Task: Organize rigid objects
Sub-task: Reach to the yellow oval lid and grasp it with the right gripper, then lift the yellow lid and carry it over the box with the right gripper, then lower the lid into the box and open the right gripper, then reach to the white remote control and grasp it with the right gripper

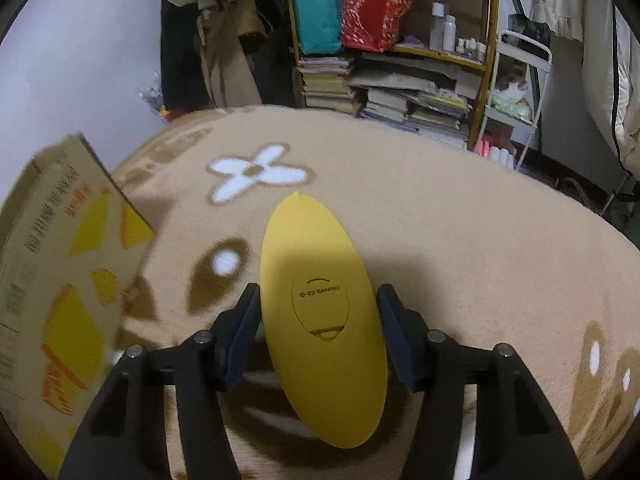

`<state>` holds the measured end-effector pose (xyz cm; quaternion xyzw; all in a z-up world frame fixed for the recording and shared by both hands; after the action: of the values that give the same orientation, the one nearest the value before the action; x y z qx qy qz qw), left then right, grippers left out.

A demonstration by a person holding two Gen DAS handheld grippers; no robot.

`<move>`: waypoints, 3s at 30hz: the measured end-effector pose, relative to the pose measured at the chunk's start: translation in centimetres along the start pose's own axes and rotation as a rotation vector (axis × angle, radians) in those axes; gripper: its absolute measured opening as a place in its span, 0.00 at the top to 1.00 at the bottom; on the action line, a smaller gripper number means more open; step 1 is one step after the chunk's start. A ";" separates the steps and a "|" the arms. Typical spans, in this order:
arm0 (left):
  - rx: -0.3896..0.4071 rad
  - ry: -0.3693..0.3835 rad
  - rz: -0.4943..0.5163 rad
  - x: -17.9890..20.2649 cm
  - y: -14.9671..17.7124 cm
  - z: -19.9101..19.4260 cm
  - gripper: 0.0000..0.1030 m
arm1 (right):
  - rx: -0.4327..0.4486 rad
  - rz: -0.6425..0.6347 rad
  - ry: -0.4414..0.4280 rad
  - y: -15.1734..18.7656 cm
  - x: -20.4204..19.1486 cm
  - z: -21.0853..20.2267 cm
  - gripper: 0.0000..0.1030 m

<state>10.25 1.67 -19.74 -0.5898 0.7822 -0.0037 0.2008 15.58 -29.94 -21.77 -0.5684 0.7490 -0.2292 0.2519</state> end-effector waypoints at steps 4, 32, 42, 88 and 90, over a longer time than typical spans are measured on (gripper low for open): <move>0.001 -0.001 0.003 0.0 0.0 0.0 0.73 | 0.047 0.000 -0.046 -1.4 -1.9 -1.7 0.40; 0.001 -0.001 0.004 -0.1 0.1 0.0 0.72 | 0.111 -0.171 -0.328 -2.1 -17.3 -8.4 0.39; -0.001 0.001 0.007 -0.1 0.1 0.0 0.72 | 0.088 -0.180 -0.340 -1.3 -17.3 -8.0 0.39; -0.005 0.000 0.009 -0.1 0.1 0.2 0.72 | 0.142 -0.019 -0.097 -3.3 -3.6 -10.1 0.00; -0.005 0.001 0.009 -0.1 0.1 0.2 0.72 | 0.126 -0.004 -0.068 -2.9 -2.0 -9.9 0.00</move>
<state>10.27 1.84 -19.91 -0.5868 0.7849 -0.0011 0.1991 11.86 -28.20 -12.15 -0.5605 0.7228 -0.2571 0.3120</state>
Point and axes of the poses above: each gripper's, at about its wrist camera, not at the fingertips, and z roughly the way its jaws point, x to its right, y to its underside, the point moved 10 cm from there along z, roughly the way its jaws point, and after that the axes turned 1 degree about -y, right-handed, at the moved point
